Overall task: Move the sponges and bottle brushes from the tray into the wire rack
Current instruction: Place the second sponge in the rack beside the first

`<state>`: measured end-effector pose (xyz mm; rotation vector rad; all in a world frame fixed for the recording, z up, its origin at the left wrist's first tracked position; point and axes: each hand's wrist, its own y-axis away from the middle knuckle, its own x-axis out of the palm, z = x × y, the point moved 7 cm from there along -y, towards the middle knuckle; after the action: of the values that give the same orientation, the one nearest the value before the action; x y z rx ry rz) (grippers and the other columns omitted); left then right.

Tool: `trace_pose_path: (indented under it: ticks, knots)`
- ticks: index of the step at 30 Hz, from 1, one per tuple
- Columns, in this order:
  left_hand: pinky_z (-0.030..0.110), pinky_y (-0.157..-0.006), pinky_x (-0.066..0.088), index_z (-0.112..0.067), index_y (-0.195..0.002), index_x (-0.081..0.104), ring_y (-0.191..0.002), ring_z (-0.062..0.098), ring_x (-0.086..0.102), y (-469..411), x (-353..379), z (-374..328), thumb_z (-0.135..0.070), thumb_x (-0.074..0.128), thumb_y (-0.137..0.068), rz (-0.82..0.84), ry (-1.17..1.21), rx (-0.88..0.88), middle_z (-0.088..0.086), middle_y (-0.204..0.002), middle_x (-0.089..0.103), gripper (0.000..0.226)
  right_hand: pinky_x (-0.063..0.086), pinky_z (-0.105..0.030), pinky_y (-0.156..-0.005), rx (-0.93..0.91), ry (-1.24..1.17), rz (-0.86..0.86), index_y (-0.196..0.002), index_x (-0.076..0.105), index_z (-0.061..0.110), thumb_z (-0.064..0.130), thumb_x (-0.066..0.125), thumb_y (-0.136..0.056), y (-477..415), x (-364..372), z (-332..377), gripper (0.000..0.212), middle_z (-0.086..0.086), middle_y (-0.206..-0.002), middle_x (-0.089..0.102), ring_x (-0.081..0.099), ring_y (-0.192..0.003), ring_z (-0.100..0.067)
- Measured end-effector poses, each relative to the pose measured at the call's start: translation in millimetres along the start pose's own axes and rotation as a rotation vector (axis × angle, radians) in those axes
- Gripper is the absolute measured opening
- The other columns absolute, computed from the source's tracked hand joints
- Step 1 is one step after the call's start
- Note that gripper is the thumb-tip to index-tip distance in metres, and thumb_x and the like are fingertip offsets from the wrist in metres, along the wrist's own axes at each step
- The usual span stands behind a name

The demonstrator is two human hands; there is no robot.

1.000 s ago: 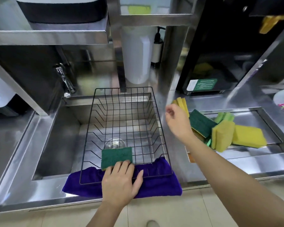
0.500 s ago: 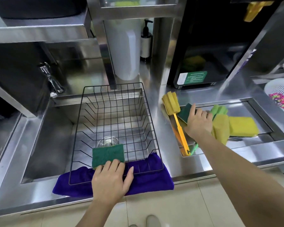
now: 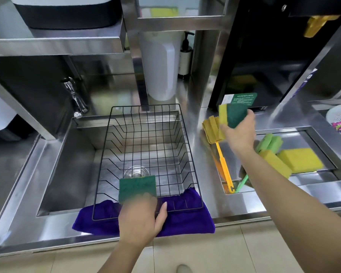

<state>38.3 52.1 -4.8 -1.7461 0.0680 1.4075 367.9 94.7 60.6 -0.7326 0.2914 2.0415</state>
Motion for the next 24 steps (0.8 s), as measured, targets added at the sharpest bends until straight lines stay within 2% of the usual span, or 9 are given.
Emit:
trace_pose_path:
  ticks: [4,7,10,14,18,22,24]
  knots:
    - [0.035,-0.053,0.037,-0.013,-0.065,0.061,-0.056,0.024,0.051,-0.6,-1.2,0.1,-0.042,0.034,-0.100,-0.006,-0.005,-0.003,0.001,-0.064,0.053,0.053,0.033,-0.035,-0.113,-0.206,-0.171,0.261,-0.144,0.020,0.011,0.019,0.078,-0.072,38.8,30.1,47.6,0.093,-0.010,-0.142,0.035,0.037,-0.131,-0.022]
    - [0.035,-0.053,0.037,-0.013,-0.064,0.061,-0.056,0.024,0.050,-1.0,-2.1,0.1,-0.041,0.037,-0.098,-0.004,-0.012,-0.008,0.001,-0.063,0.053,0.050,0.031,-0.041,-0.115,-0.330,-0.163,0.473,-0.146,0.015,0.015,0.026,0.082,-0.067,76.6,59.6,67.1,0.104,-0.008,-0.146,0.033,0.035,-0.135,-0.020]
    - [0.035,-0.053,0.037,-0.013,-0.064,0.061,-0.056,0.023,0.050,-1.8,-1.7,0.2,-0.041,0.040,-0.096,0.001,-0.017,-0.008,0.001,-0.063,0.052,0.047,0.031,-0.041,-0.115,-0.412,-0.078,0.730,-0.147,0.005,0.028,0.028,0.081,-0.068,112.7,83.9,72.0,0.110,-0.007,-0.149,0.029,0.033,-0.136,-0.020]
    - [0.035,-0.055,0.035,-0.013,-0.065,0.060,-0.058,0.023,0.049,-1.8,-4.5,-0.1,-0.041,0.034,-0.099,-0.017,-0.015,-0.011,0.001,-0.064,0.053,0.051,0.046,-0.041,-0.102,-0.589,0.204,0.994,-0.146,0.004,0.036,0.024,0.078,-0.072,146.1,96.4,61.3,0.106,-0.008,-0.145,0.032,0.045,-0.126,-0.025]
    - [0.035,-0.056,0.036,-0.012,-0.068,0.061,-0.061,0.023,0.051,-2.6,-5.2,-0.5,-0.041,0.033,-0.099,-0.020,-0.006,-0.011,0.001,-0.069,0.056,0.051,0.048,-0.030,-0.090,-0.736,0.439,1.091,-0.145,0.016,0.027,0.023,0.075,-0.074,158.8,98.6,46.4,0.092,-0.004,-0.139,0.038,0.049,-0.119,-0.021]
    - [0.034,-0.057,0.040,-0.013,-0.071,0.064,-0.068,0.023,0.058,-2.7,-5.0,-0.5,-0.041,0.039,-0.096,-0.009,0.006,-0.021,0.003,-0.081,0.065,0.045,0.044,-0.028,-0.079,-0.868,0.582,1.092,-0.142,0.023,0.024,0.026,0.072,-0.075,166.0,102.2,47.6,0.083,-0.002,-0.133,0.042,0.052,-0.112,-0.021]
    - [0.035,-0.057,0.042,-0.013,-0.071,0.065,-0.069,0.025,0.060,-3.4,-2.8,-0.2,-0.042,0.043,-0.092,0.019,-0.006,-0.029,0.004,-0.083,0.067,0.042,0.040,-0.027,-0.078,-0.908,0.641,1.079,-0.141,0.025,0.023,0.027,0.071,-0.077,166.8,103.1,50.6,0.079,-0.002,-0.129,0.045,0.051,-0.111,-0.021]
